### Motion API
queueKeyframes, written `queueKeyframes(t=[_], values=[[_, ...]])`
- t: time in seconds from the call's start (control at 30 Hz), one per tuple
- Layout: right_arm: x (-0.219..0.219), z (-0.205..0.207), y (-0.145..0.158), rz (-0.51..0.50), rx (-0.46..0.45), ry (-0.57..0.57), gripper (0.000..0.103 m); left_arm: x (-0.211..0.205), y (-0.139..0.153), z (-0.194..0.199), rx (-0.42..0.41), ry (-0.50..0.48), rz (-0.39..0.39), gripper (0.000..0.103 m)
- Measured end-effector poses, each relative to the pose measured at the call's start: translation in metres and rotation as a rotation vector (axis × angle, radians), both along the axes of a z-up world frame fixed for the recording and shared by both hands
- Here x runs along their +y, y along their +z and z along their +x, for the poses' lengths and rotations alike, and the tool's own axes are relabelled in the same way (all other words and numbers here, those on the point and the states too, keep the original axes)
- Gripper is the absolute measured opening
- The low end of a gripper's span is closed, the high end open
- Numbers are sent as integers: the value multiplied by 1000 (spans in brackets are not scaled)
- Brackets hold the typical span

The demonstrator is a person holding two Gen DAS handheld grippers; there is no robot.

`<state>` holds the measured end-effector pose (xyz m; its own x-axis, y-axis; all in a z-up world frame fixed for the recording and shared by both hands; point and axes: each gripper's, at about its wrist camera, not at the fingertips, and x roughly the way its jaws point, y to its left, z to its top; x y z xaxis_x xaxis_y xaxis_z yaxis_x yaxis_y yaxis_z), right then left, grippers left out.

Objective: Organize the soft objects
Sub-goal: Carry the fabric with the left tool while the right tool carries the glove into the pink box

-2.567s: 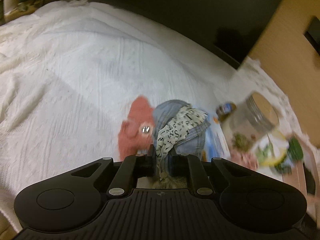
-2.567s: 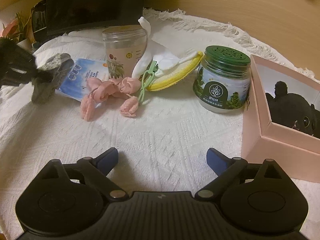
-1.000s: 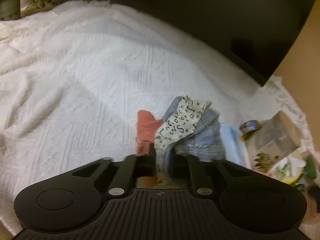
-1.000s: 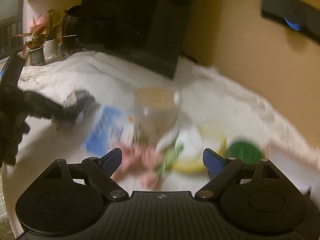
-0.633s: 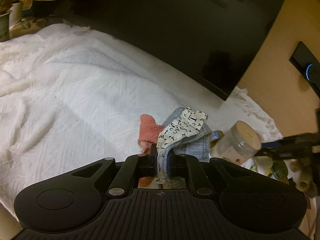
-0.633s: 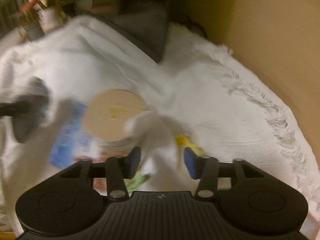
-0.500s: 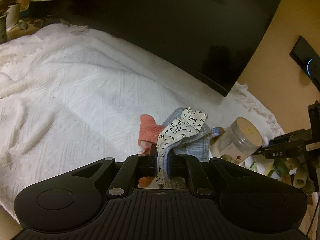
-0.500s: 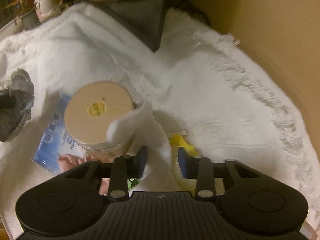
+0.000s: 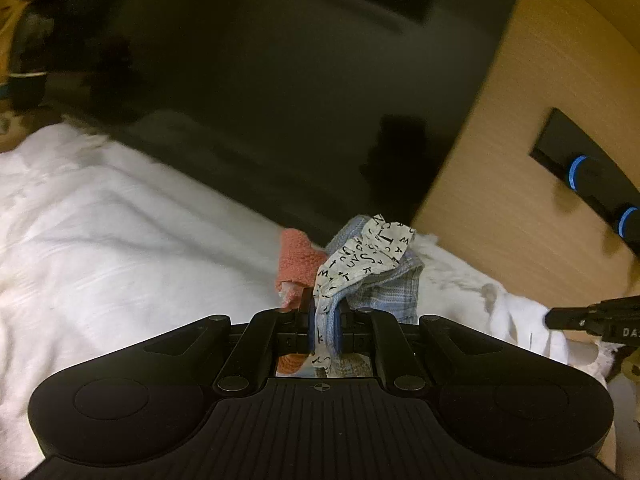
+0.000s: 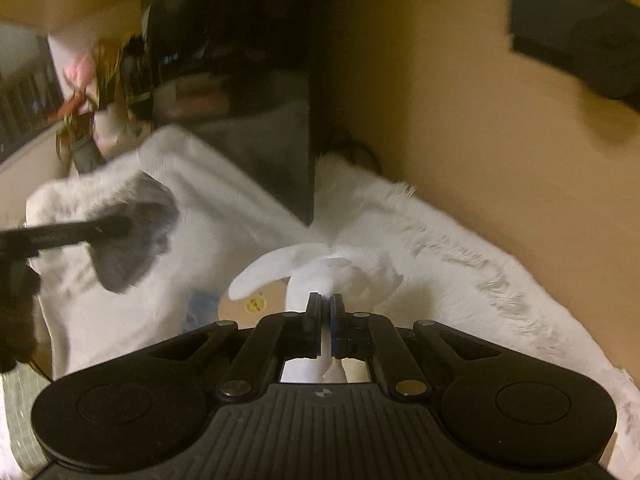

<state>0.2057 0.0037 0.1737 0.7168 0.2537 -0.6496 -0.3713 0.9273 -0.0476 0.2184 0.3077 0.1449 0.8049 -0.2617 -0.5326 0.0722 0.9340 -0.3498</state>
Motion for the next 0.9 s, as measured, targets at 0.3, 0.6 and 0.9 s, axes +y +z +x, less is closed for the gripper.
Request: queueKeyframes(t=[0.3, 0.6, 0.9], values=[[-34, -44, 33, 46, -128, -81, 4, -56, 19, 11, -20, -141, 30, 11], [-89, -95, 56, 45, -229, -223, 4, -147, 19, 16, -8, -395, 0, 11], [-147, -137, 48, 79, -239, -373, 4, -259, -2, 18, 59, -666, -4, 11]])
